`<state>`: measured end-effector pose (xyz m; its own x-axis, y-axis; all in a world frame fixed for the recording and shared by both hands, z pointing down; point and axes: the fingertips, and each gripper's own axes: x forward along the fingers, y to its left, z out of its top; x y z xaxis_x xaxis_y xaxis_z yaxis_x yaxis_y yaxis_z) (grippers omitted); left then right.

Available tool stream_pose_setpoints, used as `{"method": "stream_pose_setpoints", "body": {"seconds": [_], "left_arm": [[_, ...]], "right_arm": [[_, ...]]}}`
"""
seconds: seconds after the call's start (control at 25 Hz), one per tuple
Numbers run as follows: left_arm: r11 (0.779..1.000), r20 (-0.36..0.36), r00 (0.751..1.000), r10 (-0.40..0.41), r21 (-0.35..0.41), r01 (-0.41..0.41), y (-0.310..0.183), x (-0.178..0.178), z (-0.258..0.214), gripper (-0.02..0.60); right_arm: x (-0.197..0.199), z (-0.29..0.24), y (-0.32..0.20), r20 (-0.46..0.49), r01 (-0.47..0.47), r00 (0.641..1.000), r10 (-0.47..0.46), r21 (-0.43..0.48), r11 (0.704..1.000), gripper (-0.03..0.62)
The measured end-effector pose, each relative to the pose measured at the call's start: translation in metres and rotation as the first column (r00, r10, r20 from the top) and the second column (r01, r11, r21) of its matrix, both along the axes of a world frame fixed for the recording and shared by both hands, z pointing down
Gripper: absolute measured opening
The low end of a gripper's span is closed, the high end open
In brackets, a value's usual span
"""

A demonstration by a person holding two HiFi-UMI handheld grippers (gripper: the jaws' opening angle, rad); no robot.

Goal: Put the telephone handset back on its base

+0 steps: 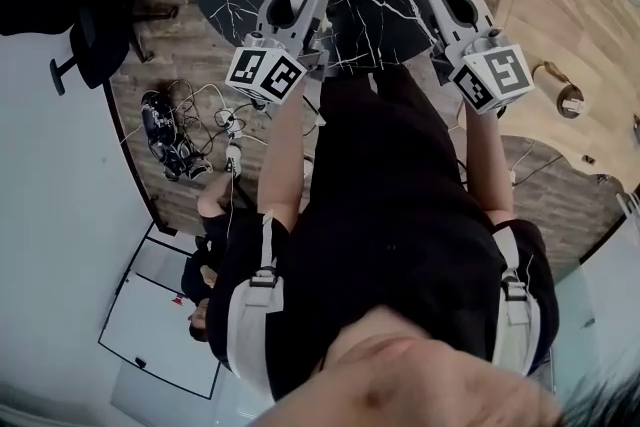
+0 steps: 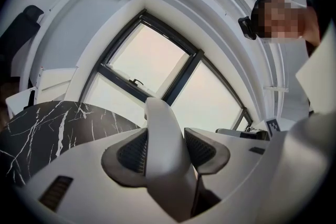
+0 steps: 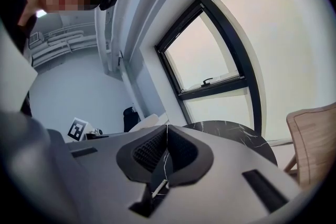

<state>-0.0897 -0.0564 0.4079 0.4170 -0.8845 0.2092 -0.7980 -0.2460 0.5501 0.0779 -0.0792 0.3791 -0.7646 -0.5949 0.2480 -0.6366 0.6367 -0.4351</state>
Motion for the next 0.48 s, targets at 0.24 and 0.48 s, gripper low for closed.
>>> {"method": "stream_pose_setpoints", "body": {"seconds": [0.24, 0.48], "left_arm": [[0.998, 0.021, 0.999, 0.033, -0.044, -0.033, -0.013, 0.001, 0.031, 0.227], [0.996, 0.045, 0.998, 0.038, -0.078, -0.034, -0.029, -0.001, 0.062, 0.227]], "right_arm": [[-0.005, 0.011, -0.004, -0.019, -0.013, 1.0, 0.013, -0.007, 1.0, 0.03], [-0.007, 0.025, -0.01, -0.045, -0.038, 0.998, 0.037, -0.027, 0.999, 0.031]]}}
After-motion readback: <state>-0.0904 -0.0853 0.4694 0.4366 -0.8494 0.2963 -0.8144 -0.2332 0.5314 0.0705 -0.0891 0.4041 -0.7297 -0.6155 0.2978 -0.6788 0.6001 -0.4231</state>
